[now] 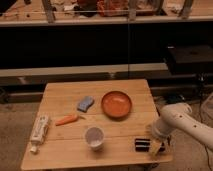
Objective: Place the eraser in the ceramic cup
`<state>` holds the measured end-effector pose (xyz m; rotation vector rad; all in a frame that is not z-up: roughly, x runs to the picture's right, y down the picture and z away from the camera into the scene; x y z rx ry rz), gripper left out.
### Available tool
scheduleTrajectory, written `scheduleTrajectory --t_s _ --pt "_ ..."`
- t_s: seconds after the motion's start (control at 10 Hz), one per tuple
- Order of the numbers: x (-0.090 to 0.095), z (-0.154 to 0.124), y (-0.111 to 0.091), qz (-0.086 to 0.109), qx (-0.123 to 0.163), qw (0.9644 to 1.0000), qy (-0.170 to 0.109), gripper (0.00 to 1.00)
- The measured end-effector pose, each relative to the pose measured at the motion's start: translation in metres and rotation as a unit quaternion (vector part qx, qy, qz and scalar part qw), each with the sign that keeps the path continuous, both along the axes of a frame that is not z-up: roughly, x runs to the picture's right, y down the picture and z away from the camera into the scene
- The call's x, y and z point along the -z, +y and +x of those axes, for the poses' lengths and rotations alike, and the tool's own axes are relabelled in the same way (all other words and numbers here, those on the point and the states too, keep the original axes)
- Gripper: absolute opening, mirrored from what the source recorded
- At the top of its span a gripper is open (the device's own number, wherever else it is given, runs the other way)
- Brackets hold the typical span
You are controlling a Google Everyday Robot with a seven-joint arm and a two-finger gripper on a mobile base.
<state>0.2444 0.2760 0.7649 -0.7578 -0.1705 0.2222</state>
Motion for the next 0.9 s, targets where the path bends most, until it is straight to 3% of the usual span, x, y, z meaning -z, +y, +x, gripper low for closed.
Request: scheduleTrajectory --t_s 0.3,0.9 --pt "-0.007 0.002 0.01 0.003 0.004 0.9997 -0.025 0.8" --pt "-0.015 0.004 0.014 0.007 0.008 0.9993 -0.035 0.8"
